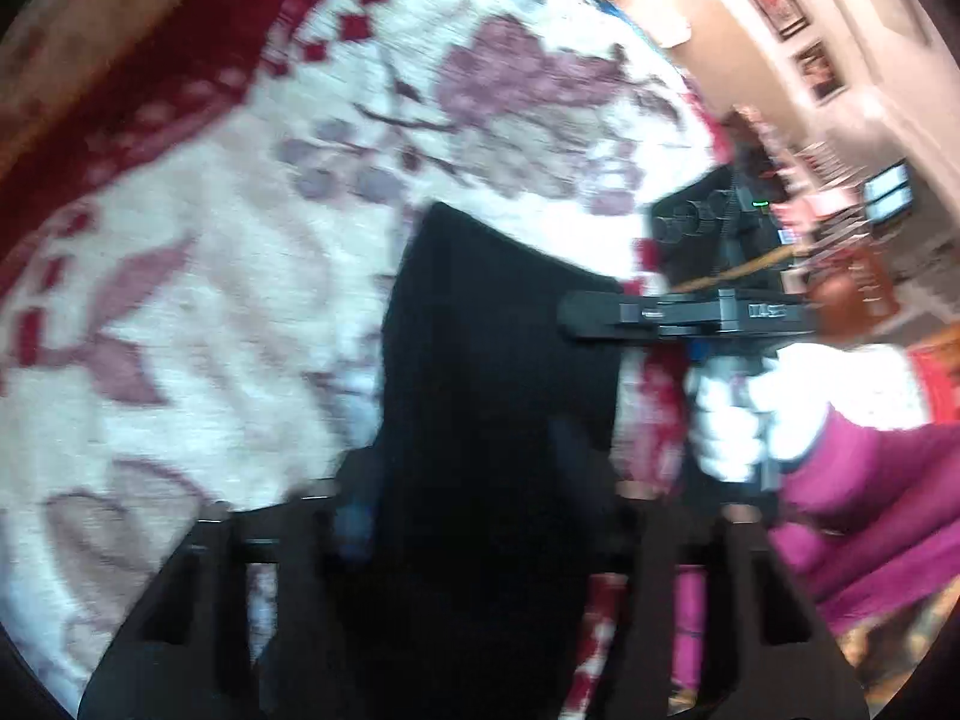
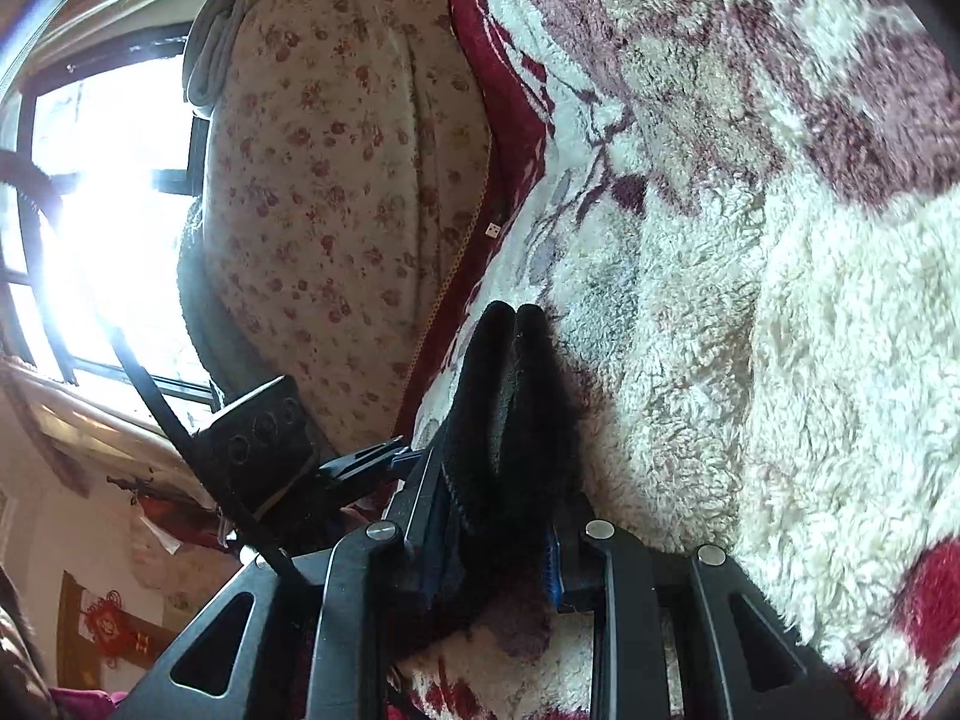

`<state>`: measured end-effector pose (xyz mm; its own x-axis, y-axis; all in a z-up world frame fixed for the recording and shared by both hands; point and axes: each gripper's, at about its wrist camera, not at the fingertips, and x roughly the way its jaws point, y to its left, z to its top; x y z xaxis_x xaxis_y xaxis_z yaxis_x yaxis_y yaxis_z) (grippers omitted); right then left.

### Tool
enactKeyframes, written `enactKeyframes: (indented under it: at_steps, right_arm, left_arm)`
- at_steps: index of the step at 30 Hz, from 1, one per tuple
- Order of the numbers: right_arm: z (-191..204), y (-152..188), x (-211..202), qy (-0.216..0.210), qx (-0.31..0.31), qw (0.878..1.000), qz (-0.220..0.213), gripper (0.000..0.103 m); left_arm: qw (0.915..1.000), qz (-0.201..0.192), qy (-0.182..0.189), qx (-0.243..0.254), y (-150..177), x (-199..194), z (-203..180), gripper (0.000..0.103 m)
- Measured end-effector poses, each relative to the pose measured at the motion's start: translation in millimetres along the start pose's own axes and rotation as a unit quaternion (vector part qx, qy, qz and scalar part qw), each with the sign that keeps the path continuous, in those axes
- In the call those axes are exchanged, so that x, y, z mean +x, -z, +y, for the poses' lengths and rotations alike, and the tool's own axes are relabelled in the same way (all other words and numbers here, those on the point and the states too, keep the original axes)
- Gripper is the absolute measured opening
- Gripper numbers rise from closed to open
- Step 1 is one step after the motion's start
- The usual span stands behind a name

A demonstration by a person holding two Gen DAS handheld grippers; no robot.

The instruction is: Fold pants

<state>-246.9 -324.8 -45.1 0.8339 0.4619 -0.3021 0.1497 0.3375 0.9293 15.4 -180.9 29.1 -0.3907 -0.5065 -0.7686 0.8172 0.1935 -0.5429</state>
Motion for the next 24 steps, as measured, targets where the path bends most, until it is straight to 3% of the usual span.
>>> enactKeyframes:
  at_steps: [1,2,6,8,11,15,24]
  right_arm:
    - [0.1,0.3,-0.1,-0.001,-0.001,1.000,0.001,0.024]
    - [0.7,0.5,0.6,0.000,-0.004,1.000,0.002,0.024]
    - [9.0,2.3,7.4,0.022,-0.034,0.999,0.011,0.017]
    - [9.6,3.3,8.5,0.027,-0.038,0.999,0.013,0.012]
    - [10.9,4.2,7.5,0.001,-0.031,0.999,0.012,0.010]
    - [26.8,7.7,7.7,-0.030,-0.041,0.999,0.011,0.010]
    - [89.5,14.3,11.8,-0.102,-0.090,0.991,0.020,0.010]
  left_arm:
    - [0.9993,0.003,-0.035,0.013,-0.1,7.5,-2.5,0.038]
    - [0.9989,0.004,-0.043,0.016,-0.9,11.7,-2.8,0.035]
    - [0.9993,-0.010,-0.034,-0.016,-4.4,6.9,6.8,0.023]
    - [0.9987,-0.017,-0.048,-0.006,-1.8,6.1,2.0,0.021]
    - [0.9967,-0.027,-0.075,0.010,-0.5,2.1,-8.3,0.018]
    - [0.9952,-0.048,-0.084,0.012,1.9,-15.4,-13.3,0.017]
    - [0.9869,-0.115,-0.112,0.015,21.6,-81.4,-41.7,0.016]
